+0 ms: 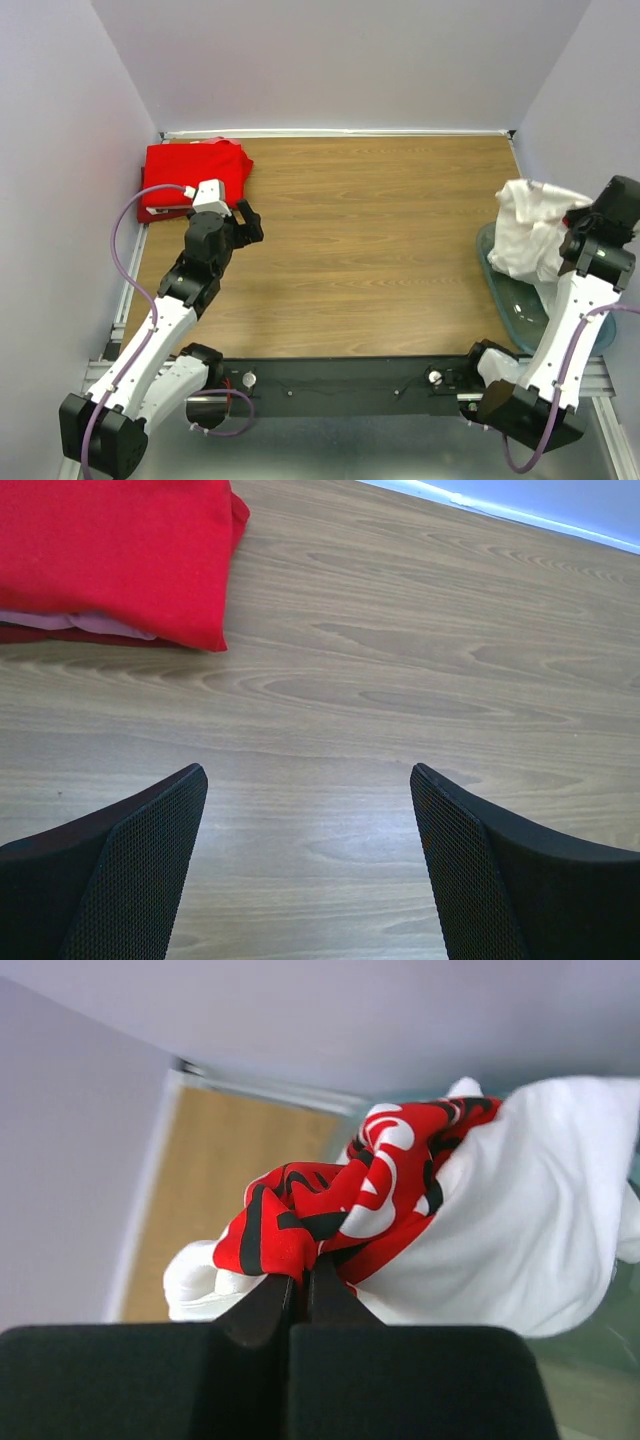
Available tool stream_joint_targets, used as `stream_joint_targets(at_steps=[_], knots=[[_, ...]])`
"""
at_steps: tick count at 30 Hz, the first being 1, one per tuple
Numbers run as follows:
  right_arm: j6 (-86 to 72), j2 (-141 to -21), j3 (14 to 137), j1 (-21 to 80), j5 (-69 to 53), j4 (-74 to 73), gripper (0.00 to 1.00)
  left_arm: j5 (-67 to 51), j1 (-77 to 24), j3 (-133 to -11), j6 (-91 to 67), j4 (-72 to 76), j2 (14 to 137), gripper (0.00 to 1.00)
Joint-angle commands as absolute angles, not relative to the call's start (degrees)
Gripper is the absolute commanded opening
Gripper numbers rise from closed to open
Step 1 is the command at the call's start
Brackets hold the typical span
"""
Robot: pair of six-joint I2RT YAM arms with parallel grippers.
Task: Fold and stack the t-shirts
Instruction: Grab the tshirt from the pile, then move the tshirt to the center of the board
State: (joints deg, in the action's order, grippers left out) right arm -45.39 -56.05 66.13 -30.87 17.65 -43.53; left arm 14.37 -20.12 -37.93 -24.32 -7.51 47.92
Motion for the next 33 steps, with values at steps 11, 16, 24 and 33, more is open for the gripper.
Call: stream_joint_targets(at_steps=[11, 16, 24, 33], knots=[[-47.19, -62.13, 92.96, -31.03, -21.51, -25.15, 0.01, 11.95, -20.22, -37.79, -24.61, -4.22, 45.27, 0.9], [-49.65, -67.22, 104.39, -29.36, -30.13, -21.72, 0.0, 11.87, -20.21, -38.58, -24.7, -4.48, 43.16, 0.9], [-45.2, -75.57, 112.84, -9.28, -25.26, -23.72, 0.01, 8.35, -20.21, -42.36, -23.47, -4.83, 44.12, 0.9], [-35.86, -88.15, 118.04, 29.49, 2.17, -27.42, 0.01, 10.02, -20.3, -47.63, -23.46, -8.87, 42.98, 0.9]])
